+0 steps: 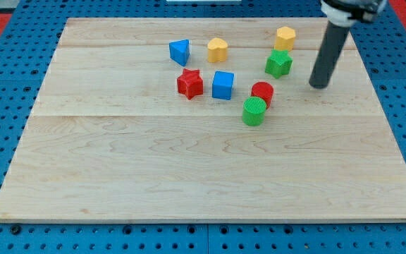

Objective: Push the red circle into the blue cube

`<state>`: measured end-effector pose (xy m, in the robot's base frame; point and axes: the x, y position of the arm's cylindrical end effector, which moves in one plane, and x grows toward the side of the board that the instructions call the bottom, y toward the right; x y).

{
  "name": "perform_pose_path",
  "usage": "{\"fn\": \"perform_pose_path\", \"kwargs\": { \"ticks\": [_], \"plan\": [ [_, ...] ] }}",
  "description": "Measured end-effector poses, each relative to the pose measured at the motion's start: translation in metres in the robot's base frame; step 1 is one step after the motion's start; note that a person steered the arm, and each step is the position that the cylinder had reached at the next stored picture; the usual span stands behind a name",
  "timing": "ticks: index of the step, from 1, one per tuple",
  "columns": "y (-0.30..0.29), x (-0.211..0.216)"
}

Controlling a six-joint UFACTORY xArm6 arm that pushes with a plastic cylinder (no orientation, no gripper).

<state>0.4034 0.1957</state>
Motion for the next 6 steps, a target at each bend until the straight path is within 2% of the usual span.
{"fn": "perform_pose_path", "kwargs": {
  "ticks": [1, 2, 4, 5, 6],
  "plan": [
    [-0.053, 0.025],
    [-0.079, 0.007],
    [-0.187, 0.004],
    [-0.199, 0.065],
    [-0.173, 0.077]
  ]
}}
